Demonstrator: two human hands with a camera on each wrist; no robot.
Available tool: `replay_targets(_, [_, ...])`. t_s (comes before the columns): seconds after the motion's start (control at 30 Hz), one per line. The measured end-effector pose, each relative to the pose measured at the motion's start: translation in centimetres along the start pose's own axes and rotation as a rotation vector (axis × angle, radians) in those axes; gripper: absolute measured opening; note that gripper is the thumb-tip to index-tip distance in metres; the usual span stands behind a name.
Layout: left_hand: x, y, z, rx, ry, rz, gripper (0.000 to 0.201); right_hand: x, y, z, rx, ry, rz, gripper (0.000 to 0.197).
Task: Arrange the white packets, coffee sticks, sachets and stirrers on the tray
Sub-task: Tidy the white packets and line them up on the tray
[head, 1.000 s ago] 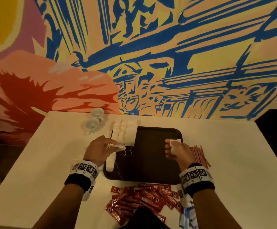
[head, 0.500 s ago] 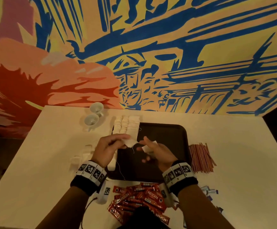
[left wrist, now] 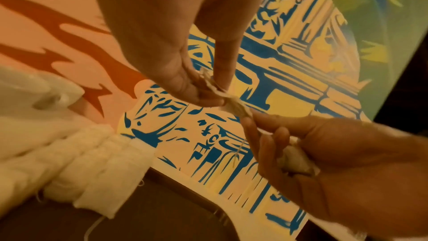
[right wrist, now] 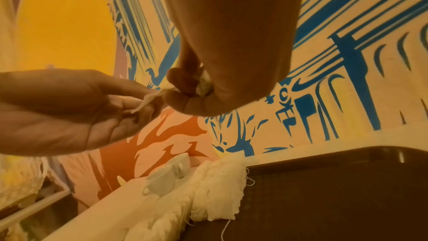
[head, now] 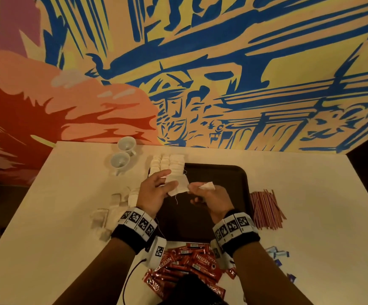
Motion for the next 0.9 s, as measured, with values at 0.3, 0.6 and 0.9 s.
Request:
replay_targets(0.3, [-2.5,0.0,2.1,0.177,0.564,-0.426,0.041,0.9,0.3,1.3,-0.01,0.237,-0.088,0.011])
replay_targets(0.6, [-1.2,-2.3,2.4,-0.06,0.622,-0.414,0.031,3.0,-1.4,-0.3,0.069,0.378,0.102,0.018])
replay_targets(0.9, [-3.1,-10.4,1.6,-0.505,-0.433,-0.136,0.018,3.1,-1.1,-3.7,0.231,0.27,0.102,0.024])
Point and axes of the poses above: each hand's wrist, its own y-axis away from the middle knuckle, its own z-axis out of the palm, x = y × z, the point moved 6 cm from there along -y, towards the middle knuckle, and after that the axes turned 15 degrees about z, right-handed, at the moved point
